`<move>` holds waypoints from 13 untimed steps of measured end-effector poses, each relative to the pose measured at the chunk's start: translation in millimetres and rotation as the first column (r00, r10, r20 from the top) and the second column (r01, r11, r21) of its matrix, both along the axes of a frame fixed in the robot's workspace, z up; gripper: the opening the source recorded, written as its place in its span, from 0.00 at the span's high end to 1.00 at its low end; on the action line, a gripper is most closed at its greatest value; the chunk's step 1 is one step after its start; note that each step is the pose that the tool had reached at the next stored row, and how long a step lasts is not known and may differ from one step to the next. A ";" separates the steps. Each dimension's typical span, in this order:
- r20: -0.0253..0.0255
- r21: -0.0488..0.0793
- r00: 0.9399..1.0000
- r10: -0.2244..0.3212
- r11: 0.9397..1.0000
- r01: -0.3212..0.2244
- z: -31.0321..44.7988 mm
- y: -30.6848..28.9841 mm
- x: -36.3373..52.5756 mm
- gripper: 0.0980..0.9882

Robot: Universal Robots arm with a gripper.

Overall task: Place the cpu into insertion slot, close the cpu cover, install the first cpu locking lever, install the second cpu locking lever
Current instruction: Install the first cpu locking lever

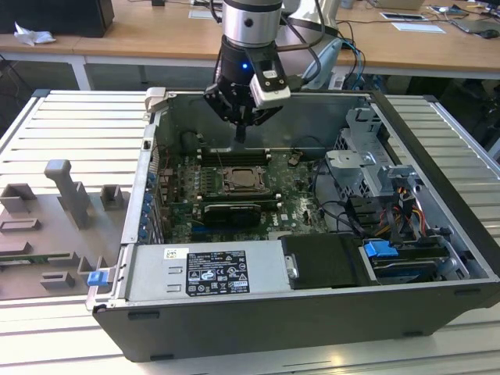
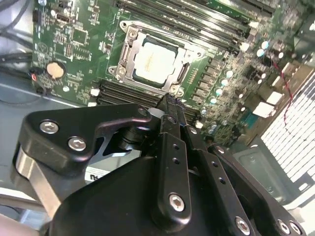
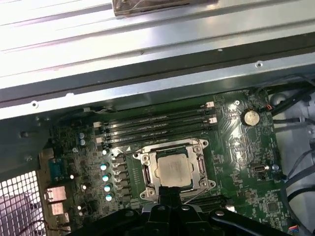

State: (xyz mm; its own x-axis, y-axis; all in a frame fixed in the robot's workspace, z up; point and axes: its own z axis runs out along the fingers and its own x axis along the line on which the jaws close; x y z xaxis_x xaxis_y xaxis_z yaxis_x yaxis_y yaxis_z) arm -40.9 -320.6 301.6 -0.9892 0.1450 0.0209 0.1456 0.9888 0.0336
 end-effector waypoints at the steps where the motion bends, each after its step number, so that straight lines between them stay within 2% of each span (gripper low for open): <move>1: 0.000 0.000 0.999 0.039 0.999 -0.039 -0.2 0.0 0.0 0.99; 5: 0.001 0.000 0.994 0.105 0.994 -0.105 -0.5 -0.1 0.0 0.99; 7: 0.015 -0.002 0.992 0.128 0.992 -0.128 -1.2 0.0 0.0 0.99; 9: 0.021 -0.003 0.989 0.147 0.989 -0.147 -1.4 0.0 0.0 0.99; 11: 0.024 -0.003 0.986 0.168 0.986 -0.168 -1.5 0.0 0.0 0.99; 13: 0.025 -0.003 0.978 0.206 0.979 -0.206 -1.5 -0.1 0.0 0.99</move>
